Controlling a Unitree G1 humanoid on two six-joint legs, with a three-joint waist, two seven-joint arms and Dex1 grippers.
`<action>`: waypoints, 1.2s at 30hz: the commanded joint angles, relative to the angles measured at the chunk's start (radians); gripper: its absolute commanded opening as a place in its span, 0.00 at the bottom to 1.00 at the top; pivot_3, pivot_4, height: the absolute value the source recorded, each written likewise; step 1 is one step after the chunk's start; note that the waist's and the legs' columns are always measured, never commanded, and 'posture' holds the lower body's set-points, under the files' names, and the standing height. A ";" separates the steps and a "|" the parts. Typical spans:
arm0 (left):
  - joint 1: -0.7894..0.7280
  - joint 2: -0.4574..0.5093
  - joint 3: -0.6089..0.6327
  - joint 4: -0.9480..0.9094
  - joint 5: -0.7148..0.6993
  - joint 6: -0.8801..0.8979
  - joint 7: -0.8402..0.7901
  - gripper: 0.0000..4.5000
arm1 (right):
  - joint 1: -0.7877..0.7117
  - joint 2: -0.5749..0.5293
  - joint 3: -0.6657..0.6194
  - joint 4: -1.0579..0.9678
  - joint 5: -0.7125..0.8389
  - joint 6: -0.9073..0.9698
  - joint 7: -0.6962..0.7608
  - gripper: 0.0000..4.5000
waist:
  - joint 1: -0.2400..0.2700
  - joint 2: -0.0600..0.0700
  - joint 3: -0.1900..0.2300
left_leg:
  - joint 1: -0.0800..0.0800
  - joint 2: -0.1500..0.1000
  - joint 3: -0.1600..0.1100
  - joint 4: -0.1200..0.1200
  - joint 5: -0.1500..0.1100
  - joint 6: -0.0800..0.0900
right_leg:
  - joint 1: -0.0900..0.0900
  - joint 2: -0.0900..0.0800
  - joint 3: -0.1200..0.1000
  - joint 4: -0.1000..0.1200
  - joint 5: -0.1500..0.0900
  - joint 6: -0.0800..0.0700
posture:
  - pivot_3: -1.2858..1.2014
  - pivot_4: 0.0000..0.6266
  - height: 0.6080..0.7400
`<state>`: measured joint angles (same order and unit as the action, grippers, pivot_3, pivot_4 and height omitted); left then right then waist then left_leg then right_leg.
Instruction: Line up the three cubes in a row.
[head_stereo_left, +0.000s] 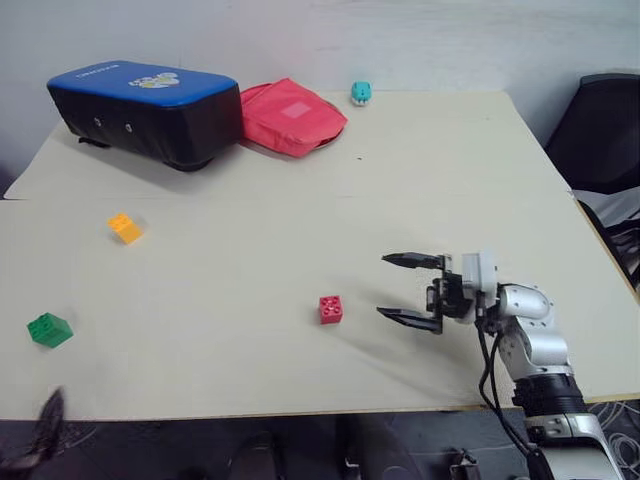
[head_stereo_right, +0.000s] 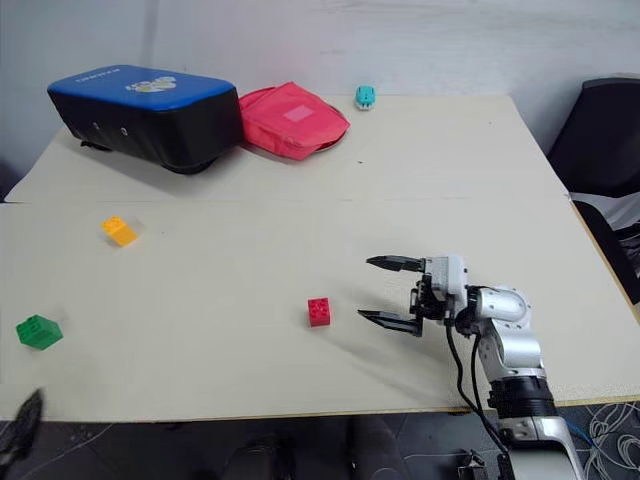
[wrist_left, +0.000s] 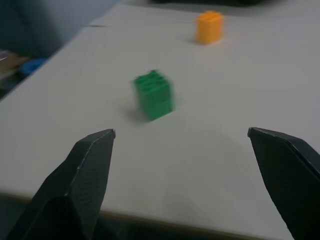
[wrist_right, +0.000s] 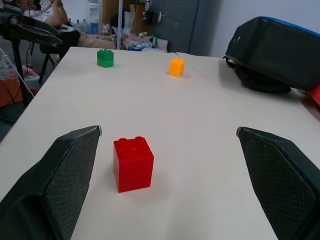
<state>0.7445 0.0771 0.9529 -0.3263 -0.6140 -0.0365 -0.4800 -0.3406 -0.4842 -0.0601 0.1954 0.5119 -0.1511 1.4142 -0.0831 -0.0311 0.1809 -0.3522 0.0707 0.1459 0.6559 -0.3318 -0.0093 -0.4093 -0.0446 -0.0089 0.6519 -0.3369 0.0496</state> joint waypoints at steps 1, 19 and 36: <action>0.036 -0.038 0.065 0.037 -0.058 -0.041 0.054 1.00 | 0.036 -0.023 -0.043 -0.024 0.037 -0.017 0.025 0.99 | 0.002 -0.003 0.000 | 0.000 0.000 0.000 0.000 0.000 0.000 | 0.001 0.000 0.000 0.000 0.000 0.000 | 0.52 0.24 1.00; -0.543 0.115 -0.191 -0.127 0.067 0.357 0.789 1.00 | -0.006 0.076 0.033 -0.119 0.047 -0.012 -0.017 0.99 | 0.028 -0.004 -0.001 | 0.000 0.002 0.000 0.005 0.004 -0.007 | 0.001 0.002 0.000 0.004 0.001 0.002 | 0.52 0.24 1.00; -0.695 0.171 -0.249 0.070 0.145 0.411 0.782 0.80 | 0.002 0.112 0.065 -0.256 0.053 0.055 -0.115 1.00 | 0.047 -0.005 -0.001 | 0.000 0.002 0.000 0.007 0.004 -0.008 | 0.000 0.001 0.000 0.006 0.001 0.001 | 0.52 0.24 1.00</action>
<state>0.0446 0.2405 0.6878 -0.2270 -0.4830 0.3933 0.3068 -0.3380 -0.3782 0.0007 -0.0155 0.5419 -0.0967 1.3065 -0.0363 -0.0358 0.1795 -0.3527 0.0725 0.1462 0.6625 -0.3274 -0.0173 -0.4090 -0.0436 -0.0091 0.6579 -0.3358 0.0510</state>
